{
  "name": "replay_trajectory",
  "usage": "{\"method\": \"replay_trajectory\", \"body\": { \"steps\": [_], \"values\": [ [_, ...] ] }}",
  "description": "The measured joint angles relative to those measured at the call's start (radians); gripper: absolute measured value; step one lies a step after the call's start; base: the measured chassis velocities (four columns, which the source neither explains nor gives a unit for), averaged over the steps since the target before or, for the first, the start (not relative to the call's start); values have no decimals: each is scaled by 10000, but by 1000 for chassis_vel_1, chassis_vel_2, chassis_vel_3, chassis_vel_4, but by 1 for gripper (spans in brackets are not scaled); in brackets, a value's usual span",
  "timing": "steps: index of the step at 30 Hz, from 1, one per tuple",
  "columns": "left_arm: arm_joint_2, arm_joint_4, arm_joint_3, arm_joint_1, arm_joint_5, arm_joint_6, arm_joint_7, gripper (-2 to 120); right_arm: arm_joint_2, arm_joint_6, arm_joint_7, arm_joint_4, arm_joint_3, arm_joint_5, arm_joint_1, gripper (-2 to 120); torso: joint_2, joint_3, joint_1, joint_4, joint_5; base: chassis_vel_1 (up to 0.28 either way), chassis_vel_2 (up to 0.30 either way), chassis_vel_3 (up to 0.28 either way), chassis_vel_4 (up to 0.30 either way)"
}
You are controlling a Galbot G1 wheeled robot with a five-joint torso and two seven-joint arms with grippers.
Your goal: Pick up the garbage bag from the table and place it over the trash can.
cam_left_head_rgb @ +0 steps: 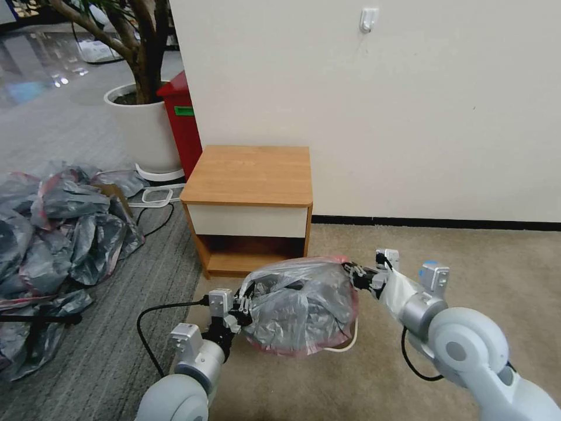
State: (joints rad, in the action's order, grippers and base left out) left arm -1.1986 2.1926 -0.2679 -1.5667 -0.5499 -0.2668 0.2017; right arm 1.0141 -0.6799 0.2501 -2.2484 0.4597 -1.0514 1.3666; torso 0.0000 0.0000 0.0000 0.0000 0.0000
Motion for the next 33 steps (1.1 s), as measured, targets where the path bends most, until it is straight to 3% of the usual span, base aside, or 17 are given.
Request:
{"method": "replay_trajectory", "body": {
  "steps": [8,11,13,21,29,33],
  "values": [
    [-51,-281,-185,193,-243,-9,53,7,-157,72,491,-873,356,-379,766,43,0,0,0,-1,0,0,0,0,0],
    [-52,-392,-305,308,-560,-32,195,7,-91,169,1036,-1347,399,-947,977,59,0,0,0,1,0,0,0,0,0],
    [-51,-430,-354,349,-669,-32,274,7,-42,215,1153,-1534,417,-1205,1086,62,0,0,0,1,-1,0,0,0,0],
    [20,-663,-951,509,-1280,-50,441,7,910,360,1207,-2379,113,-1906,2415,95,0,-1,0,1,-2,0,0,0,0],
    [302,-569,-1420,613,-2209,-254,692,7,2254,739,285,-1957,-432,-2061,3493,100,0,-1,1,0,0,0,0,0,0],
    [354,-501,-1473,671,-2396,-289,779,7,2531,859,209,-1668,-778,-2084,3526,100,0,0,0,0,-1,0,0,0,0]
  ]
}}
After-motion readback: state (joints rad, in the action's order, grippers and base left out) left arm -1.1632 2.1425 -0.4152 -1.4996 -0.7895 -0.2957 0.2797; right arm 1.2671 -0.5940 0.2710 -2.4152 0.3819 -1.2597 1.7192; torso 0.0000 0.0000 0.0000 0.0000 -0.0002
